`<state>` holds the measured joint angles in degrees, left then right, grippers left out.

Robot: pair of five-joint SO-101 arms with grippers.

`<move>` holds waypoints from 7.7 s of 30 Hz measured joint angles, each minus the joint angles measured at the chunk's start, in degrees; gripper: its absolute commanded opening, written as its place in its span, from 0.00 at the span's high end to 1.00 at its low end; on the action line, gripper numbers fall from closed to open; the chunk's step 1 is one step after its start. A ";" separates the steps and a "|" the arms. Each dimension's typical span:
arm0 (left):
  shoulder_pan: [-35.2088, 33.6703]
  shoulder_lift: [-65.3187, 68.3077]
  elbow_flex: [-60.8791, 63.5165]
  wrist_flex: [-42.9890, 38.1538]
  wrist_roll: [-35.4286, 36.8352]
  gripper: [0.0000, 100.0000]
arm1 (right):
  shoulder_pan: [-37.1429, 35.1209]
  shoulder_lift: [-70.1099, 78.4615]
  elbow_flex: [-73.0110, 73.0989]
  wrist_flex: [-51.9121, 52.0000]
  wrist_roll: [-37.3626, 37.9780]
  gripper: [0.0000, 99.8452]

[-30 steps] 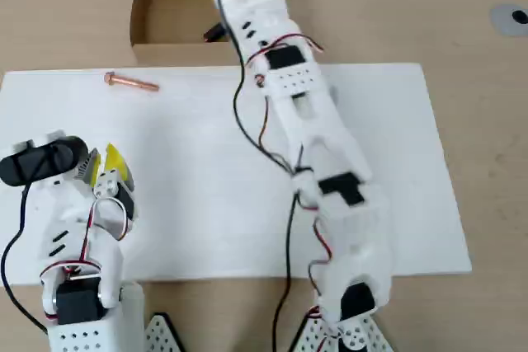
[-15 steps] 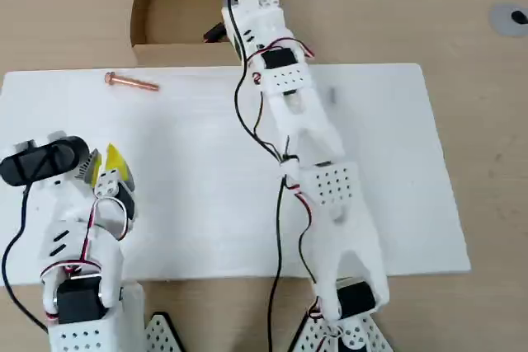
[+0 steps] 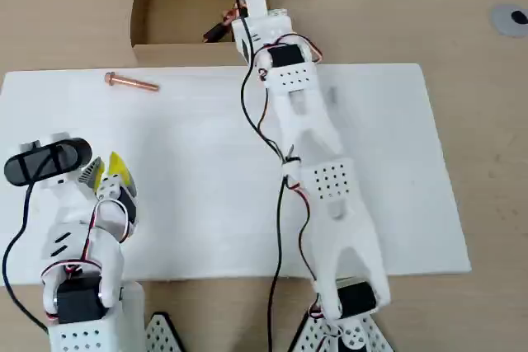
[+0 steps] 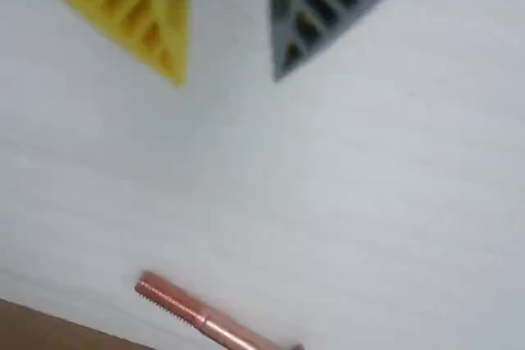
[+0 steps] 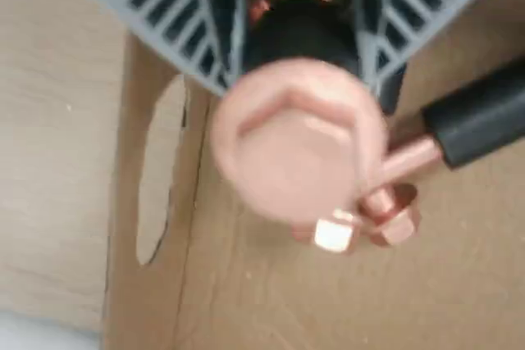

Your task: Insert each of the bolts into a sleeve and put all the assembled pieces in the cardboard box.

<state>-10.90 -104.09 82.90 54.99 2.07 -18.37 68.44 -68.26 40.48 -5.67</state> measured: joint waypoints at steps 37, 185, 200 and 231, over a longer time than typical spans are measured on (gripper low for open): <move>0.00 0.00 0.00 0.97 0.00 0.92 | -0.79 -0.09 -9.76 16.35 2.46 0.76; 3.78 129.14 -146.29 45.27 26.64 1.00 | 2.55 -107.34 99.87 53.01 10.55 0.98; 15.21 63.74 -76.48 36.04 7.65 1.00 | 2.55 -141.89 117.27 44.04 7.91 0.98; 16.70 -0.26 -8.79 16.44 7.21 0.99 | 2.55 -172.13 161.14 24.79 15.47 0.98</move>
<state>5.80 -104.35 74.11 71.43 9.27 -15.82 -103.69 92.88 65.27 9.80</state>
